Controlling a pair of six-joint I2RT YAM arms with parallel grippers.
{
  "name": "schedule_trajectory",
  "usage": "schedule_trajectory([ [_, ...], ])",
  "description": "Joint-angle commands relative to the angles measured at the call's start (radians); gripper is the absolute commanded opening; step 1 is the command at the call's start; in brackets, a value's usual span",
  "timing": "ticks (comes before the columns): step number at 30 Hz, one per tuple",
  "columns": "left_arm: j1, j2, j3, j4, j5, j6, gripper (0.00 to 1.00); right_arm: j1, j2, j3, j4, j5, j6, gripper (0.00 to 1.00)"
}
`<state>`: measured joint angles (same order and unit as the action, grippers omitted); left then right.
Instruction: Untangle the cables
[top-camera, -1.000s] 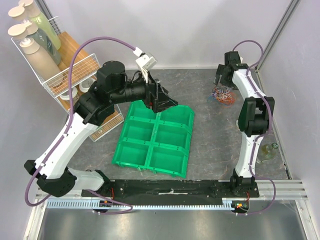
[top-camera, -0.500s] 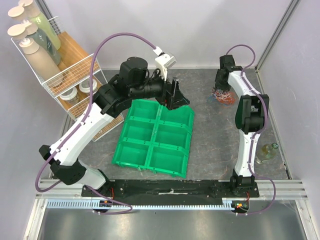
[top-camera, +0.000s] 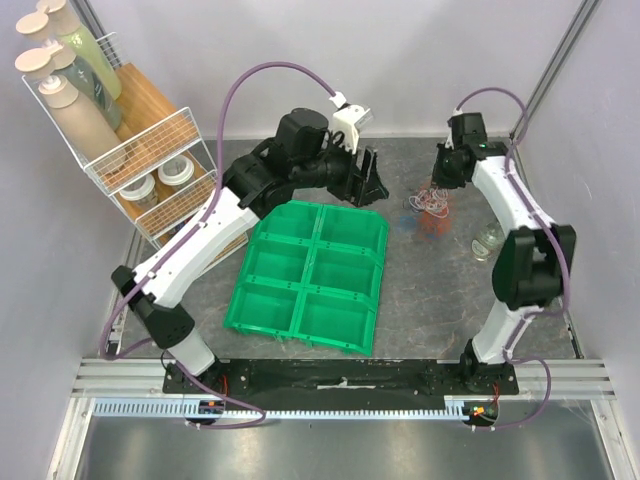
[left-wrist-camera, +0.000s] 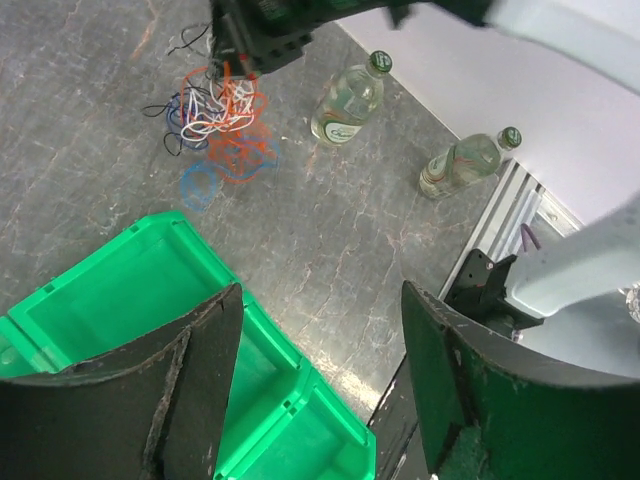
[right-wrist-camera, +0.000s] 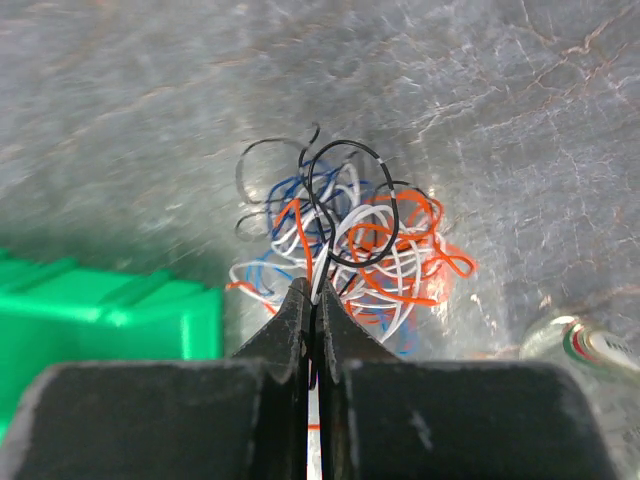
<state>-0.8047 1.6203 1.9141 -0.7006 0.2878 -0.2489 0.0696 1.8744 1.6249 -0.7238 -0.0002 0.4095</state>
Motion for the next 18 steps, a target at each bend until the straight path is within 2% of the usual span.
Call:
schedule_trajectory([
  [1,-0.001,0.072,0.088,0.029,0.04,-0.05,0.71,0.006,-0.214,-0.057,-0.049,-0.109,-0.063,0.0],
  [3,-0.002,0.095,0.092,0.056,0.098,-0.062,0.71,0.006,-0.299,-0.115,-0.058,-0.167,-0.066,0.0],
  [7,-0.004,0.154,0.092,0.089,0.224,-0.076,0.81,0.006,-0.458,-0.244,-0.068,-0.228,-0.022,0.0],
  [11,-0.039,0.216,0.086,0.073,0.275,-0.078,0.82,0.006,-0.56,-0.293,-0.114,-0.257,0.02,0.0],
  [16,-0.091,0.28,0.089,0.062,0.289,-0.061,0.65,0.006,-0.644,-0.281,-0.18,-0.248,0.038,0.0],
  [18,-0.106,0.309,0.102,0.062,0.303,-0.062,0.63,0.004,-0.662,-0.289,-0.187,-0.259,0.049,0.0],
])
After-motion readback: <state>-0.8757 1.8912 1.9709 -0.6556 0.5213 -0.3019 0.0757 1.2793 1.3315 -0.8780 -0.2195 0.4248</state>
